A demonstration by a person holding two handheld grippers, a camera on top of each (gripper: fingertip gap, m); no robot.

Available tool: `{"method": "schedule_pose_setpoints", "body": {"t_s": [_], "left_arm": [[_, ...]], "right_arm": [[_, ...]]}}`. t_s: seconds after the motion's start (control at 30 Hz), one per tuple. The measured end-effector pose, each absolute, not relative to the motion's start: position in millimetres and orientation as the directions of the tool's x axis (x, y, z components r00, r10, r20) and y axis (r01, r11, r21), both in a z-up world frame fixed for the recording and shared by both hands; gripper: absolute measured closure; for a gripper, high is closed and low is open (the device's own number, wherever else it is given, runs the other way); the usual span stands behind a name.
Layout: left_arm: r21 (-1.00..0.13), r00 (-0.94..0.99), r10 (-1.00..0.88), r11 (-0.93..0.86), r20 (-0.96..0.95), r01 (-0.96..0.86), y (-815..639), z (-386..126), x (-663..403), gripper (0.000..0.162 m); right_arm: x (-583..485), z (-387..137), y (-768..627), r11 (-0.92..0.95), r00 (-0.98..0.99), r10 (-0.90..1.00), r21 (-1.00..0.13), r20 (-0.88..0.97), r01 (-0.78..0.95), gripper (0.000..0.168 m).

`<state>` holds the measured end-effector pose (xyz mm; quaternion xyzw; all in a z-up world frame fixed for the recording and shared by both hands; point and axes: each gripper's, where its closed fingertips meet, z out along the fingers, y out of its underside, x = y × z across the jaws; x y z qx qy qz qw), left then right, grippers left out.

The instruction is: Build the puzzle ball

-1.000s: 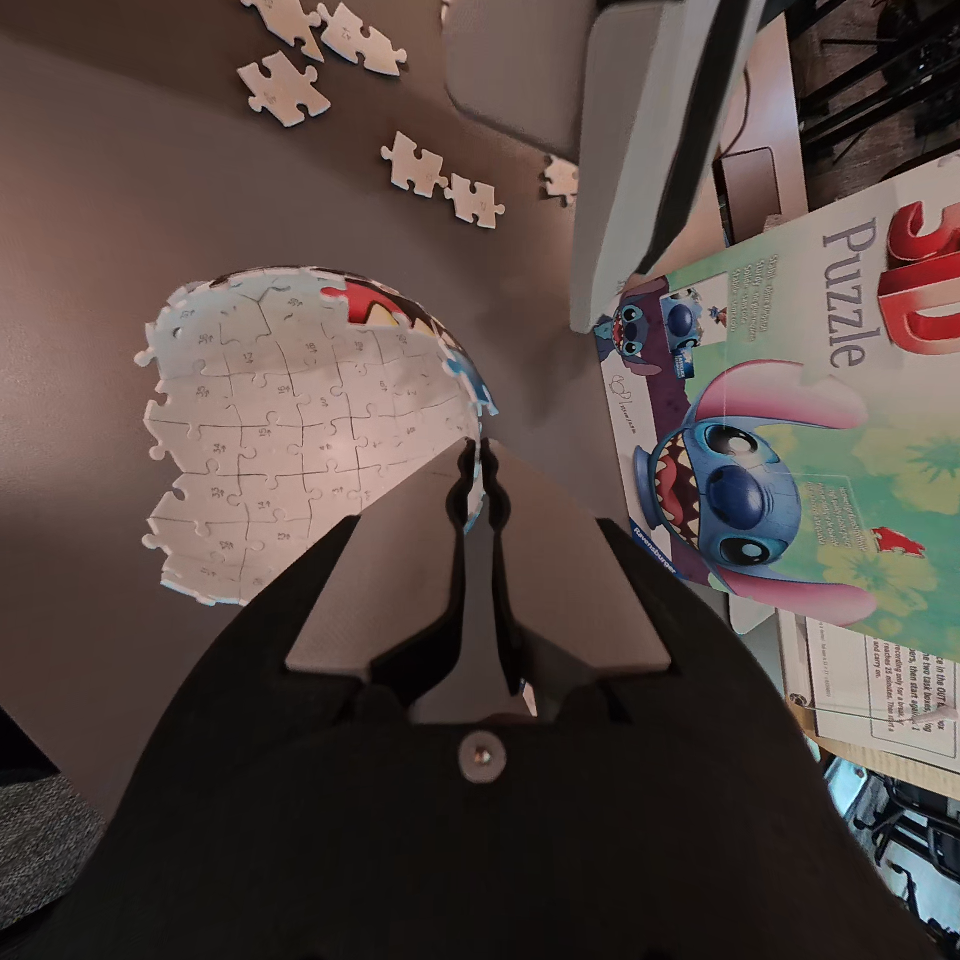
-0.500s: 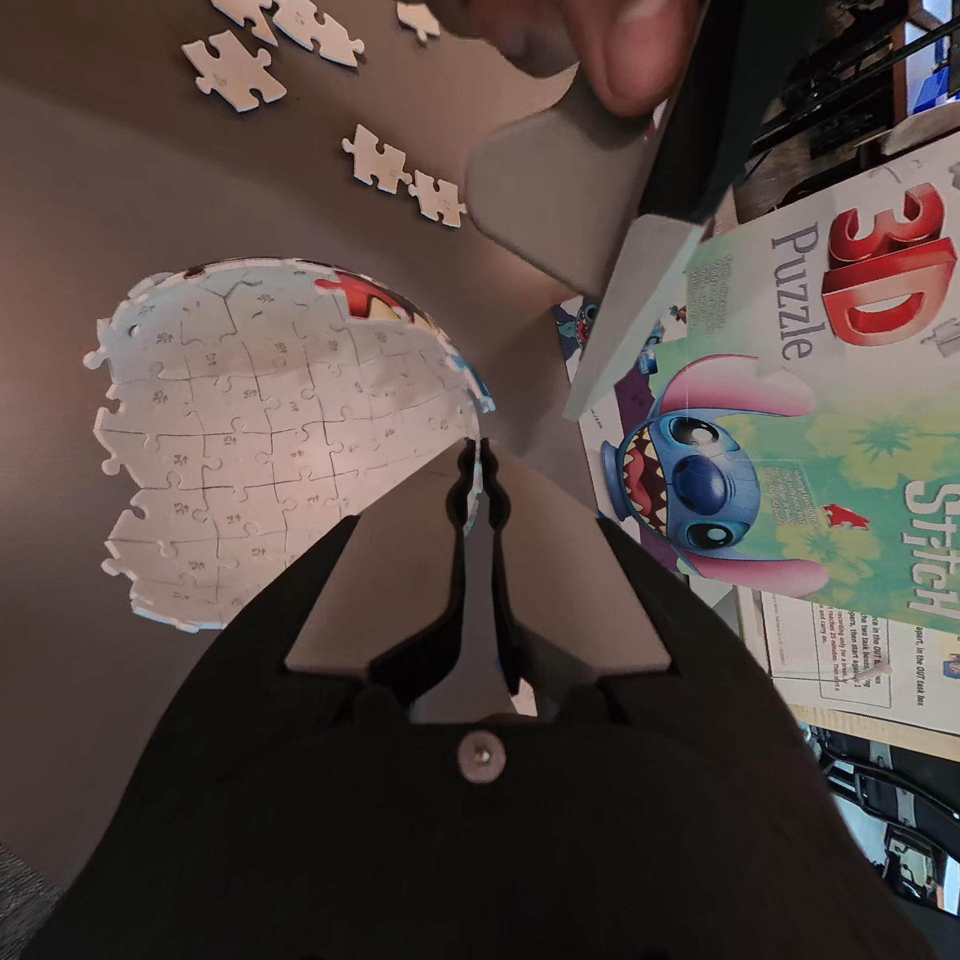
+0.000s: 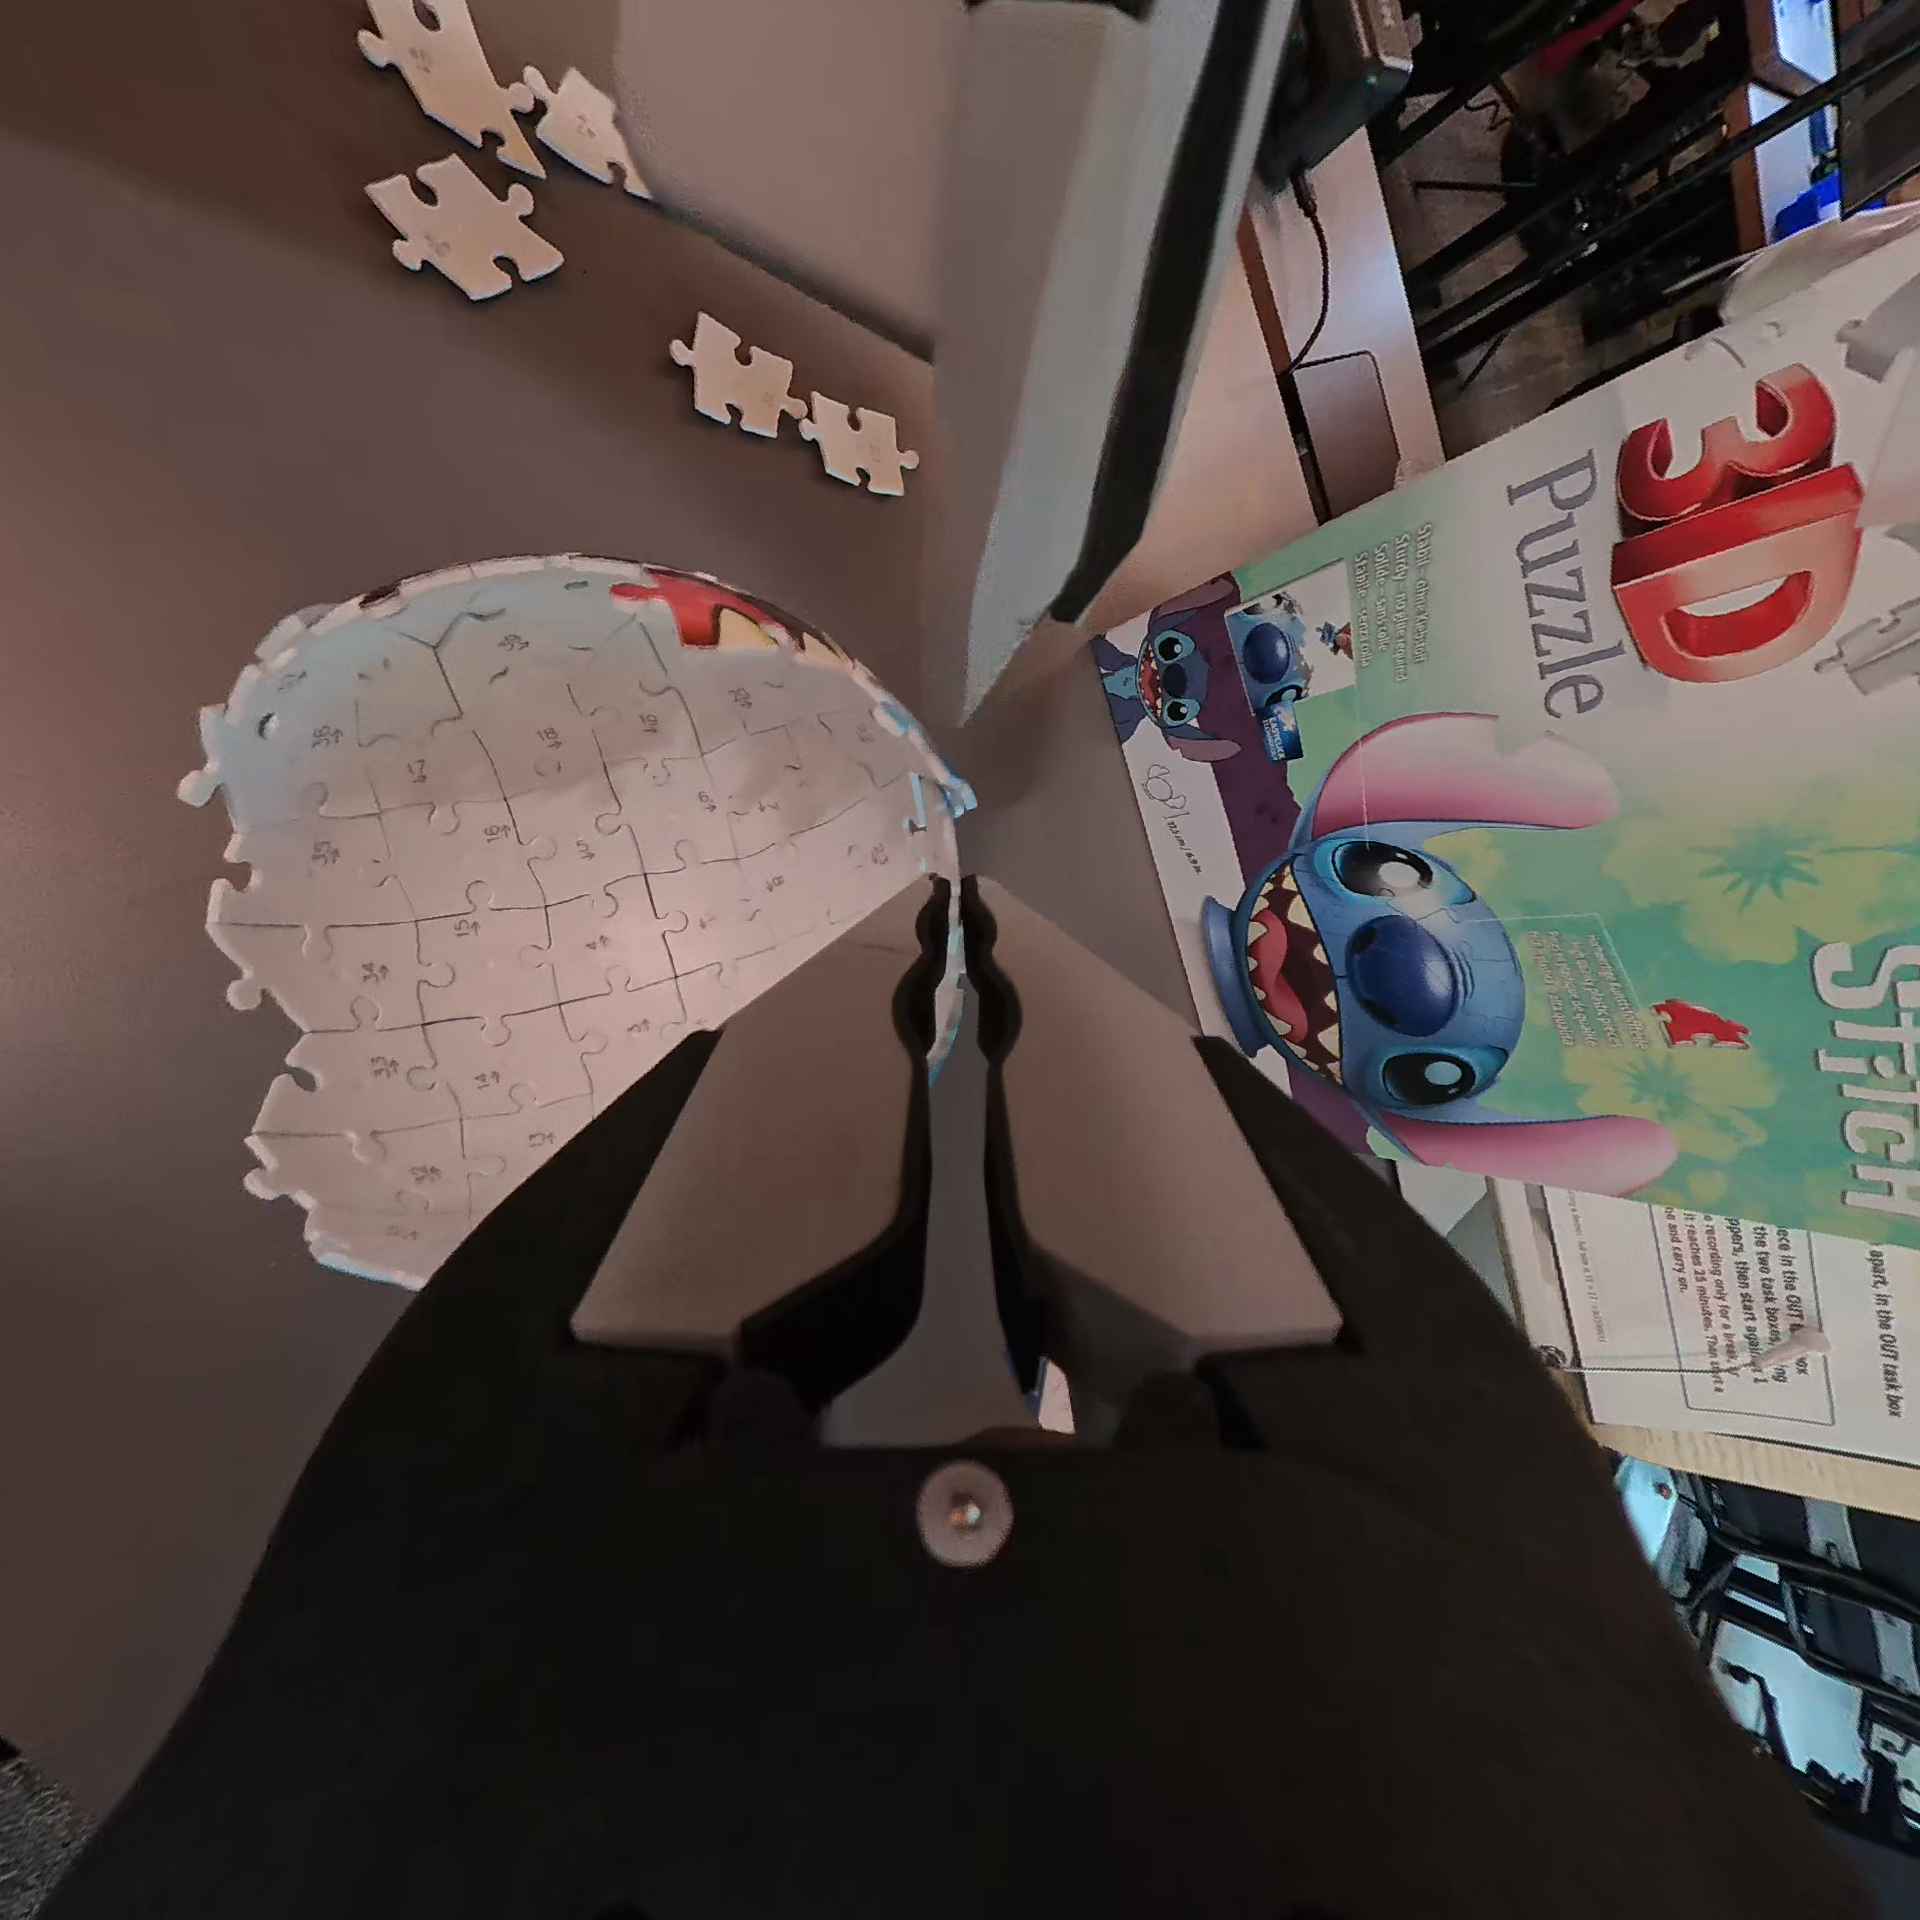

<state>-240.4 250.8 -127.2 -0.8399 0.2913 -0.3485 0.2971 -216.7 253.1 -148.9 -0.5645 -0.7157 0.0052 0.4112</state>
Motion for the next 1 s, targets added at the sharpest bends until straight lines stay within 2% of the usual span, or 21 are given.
{"method": "schedule_pose_setpoints", "body": {"t_s": [0.3, 0.53, 1.0], "left_arm": [[-0.745, 0.646, -0.734, -0.547, 0.209, -0.381, 239, -126, -223, 0.099], [-0.709, 0.682, -0.72, -0.547, 0.127, -0.445, 242, -132, -224, 0.095], [-0.646, 0.721, -0.692, -0.533, -0.038, -0.546, 249, -147, -221, 0.101]], "right_arm": [[-218, -152, 252, 0.349, -0.035, 0.854, -0.522, 0.518, 0.778, 0.168], [-222, -152, 250, 0.371, -0.09, 0.871, -0.528, 0.483, 0.764, 0.168], [-218, -152, 254, 0.407, -0.116, 0.853, -0.509, 0.509, 0.758, 0.168]]}}
